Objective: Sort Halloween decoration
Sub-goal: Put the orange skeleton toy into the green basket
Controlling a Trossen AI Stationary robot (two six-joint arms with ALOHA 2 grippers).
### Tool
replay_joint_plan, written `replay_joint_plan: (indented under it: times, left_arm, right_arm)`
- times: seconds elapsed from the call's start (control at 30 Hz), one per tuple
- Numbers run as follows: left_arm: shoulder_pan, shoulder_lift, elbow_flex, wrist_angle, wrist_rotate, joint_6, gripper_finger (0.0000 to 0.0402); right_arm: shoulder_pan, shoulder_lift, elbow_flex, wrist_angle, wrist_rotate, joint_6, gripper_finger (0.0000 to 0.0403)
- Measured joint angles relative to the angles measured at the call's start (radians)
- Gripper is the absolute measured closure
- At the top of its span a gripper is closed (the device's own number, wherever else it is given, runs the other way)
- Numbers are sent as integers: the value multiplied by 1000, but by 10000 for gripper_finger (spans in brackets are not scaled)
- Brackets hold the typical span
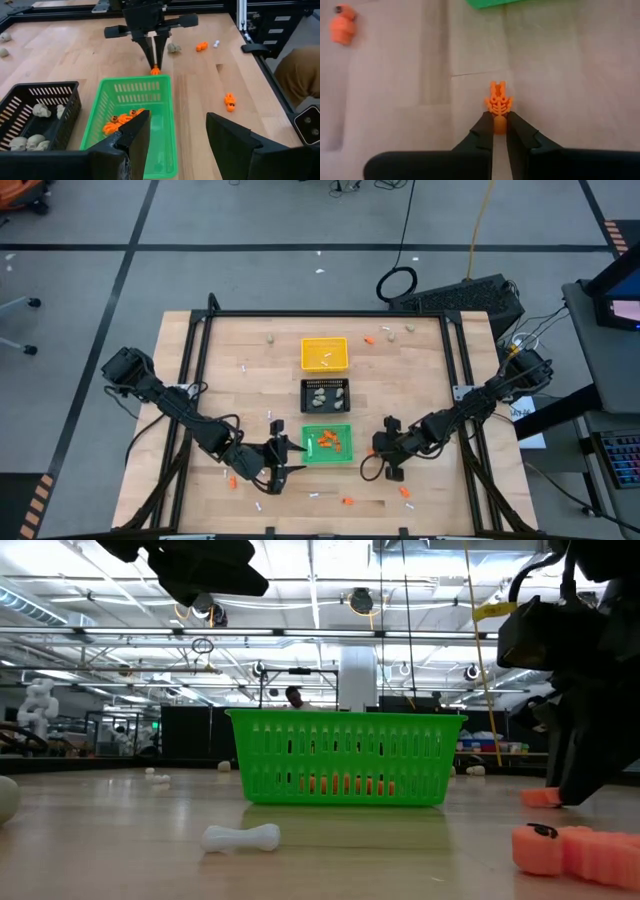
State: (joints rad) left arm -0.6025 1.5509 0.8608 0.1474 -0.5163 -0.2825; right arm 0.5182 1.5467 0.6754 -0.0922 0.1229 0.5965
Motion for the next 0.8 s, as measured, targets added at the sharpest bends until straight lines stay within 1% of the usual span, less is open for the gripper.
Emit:
replay_joint_plan:
  times: [0.1,0.2,0.63,0.73,0.8]
  left_arm:
    - [0,0,0,0,-1,1,208]
    - [1,0,0,0,-8,9,208]
    - [1,0,0,0,-10,10,208]
    - [1,0,0,0,-10,10,208]
    - [1,0,0,-1,-11,10,208]
  right_arm:
    - [1,1,47,-49,-9,-13,393]
    - [1,0,113,-142,-7,-37,393]
    - [1,0,448,-480,-2,-175,393]
    - [1,-3,505,-496,4,-227,393]
    - [2,-20,512,-479,7,-269,393]
